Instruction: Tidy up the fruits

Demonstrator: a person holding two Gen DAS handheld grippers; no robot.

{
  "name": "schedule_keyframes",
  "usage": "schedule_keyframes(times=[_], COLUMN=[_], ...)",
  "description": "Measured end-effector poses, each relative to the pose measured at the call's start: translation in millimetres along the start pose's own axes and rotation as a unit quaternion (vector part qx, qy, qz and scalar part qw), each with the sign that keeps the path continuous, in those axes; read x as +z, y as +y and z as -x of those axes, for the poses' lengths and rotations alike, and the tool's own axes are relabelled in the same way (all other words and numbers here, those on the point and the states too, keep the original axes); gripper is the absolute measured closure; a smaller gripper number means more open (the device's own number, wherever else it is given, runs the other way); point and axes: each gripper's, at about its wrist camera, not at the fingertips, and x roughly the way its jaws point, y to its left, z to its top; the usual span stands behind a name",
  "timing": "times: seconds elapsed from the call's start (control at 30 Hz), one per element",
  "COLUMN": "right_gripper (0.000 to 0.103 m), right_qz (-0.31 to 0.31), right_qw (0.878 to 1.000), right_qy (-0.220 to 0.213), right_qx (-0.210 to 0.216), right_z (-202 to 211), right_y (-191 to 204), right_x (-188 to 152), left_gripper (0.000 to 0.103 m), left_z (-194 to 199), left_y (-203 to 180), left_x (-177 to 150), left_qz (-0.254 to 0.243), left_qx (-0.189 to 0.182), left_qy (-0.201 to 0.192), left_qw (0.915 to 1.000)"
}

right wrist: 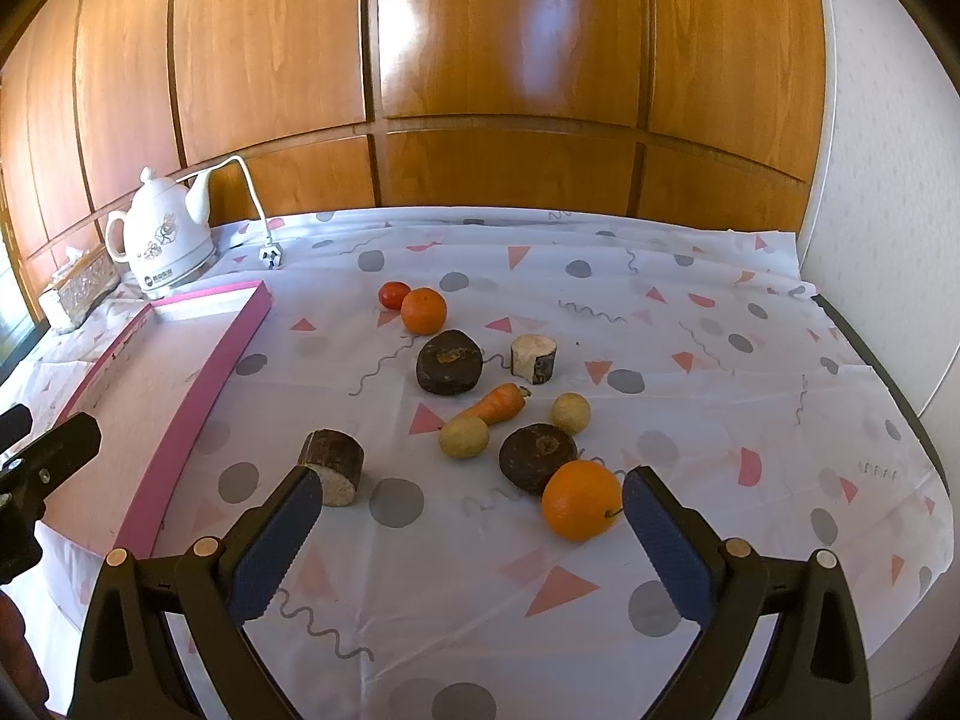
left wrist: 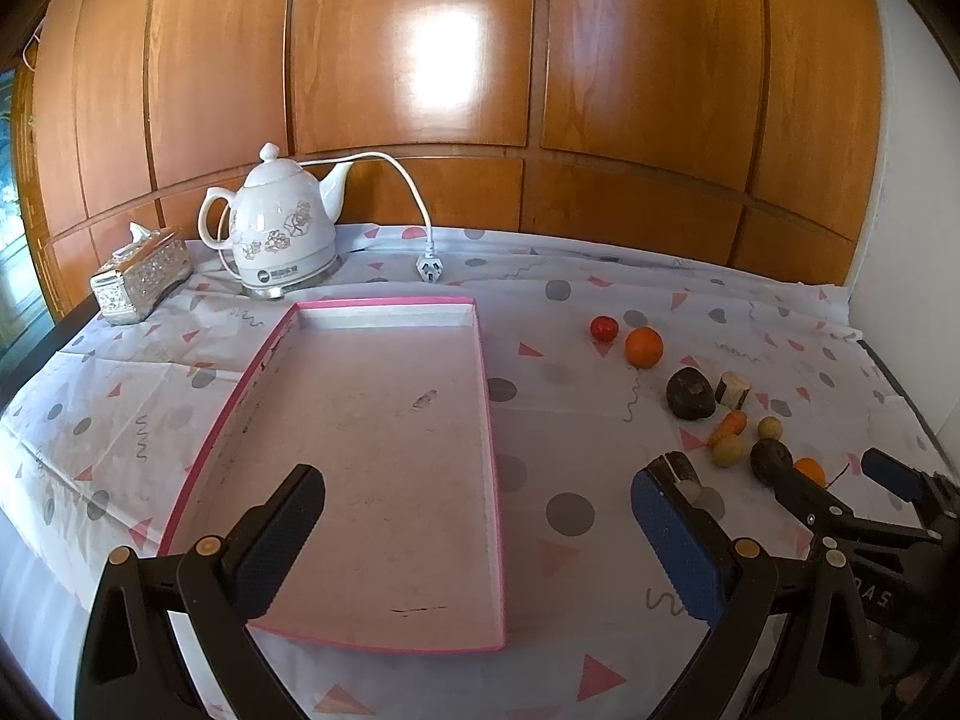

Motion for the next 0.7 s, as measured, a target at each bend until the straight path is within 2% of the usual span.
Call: schedule_keyframes(times=[0.17, 0.33, 0.47, 0.5, 0.57, 0.7], right_gripper=[0.002, 0.002, 0.015, 0.018, 0.030, 0.038], right_qz=[0.000, -0.002, -0.023, -0.025, -0.033, -0.051], right_qw=[1.000, 0.999, 0.996, 0.995, 0.994, 0.990], right_qy=[0.008, 0.036, 0.074, 0.082, 0.094, 0.116], right_qx=[0.009, 0.028, 0.040, 0.042, 0.045, 0.064], right_z=[-3, -10, -20, -22, -27, -40], right_y=[-6, -30, -62, -68, -79, -90], right_x=[1, 5, -5, -8, -14, -19], left_gripper=[0.000, 0.000, 0.001, 0.004, 0.011, 0.016], left_z=[-4, -17, -25, -27, -31, -40], left_y=[-5, -12, -24, -28, -36, -50], left_x=[-1, 7, 6, 6, 4, 0], left_qz=[-0.008, -0.027, -0.042, -0.049, -0.061, -0.080], left_qx=[-0.009, -0.054, -0.086, -0.091, -0.112, -0.135], left_qy=[0.005, 0.034, 0.056, 0.059, 0.072, 0.092], left_qw=[0.9999, 0.9976, 0.9938, 0.9929, 0.9892, 0.9833])
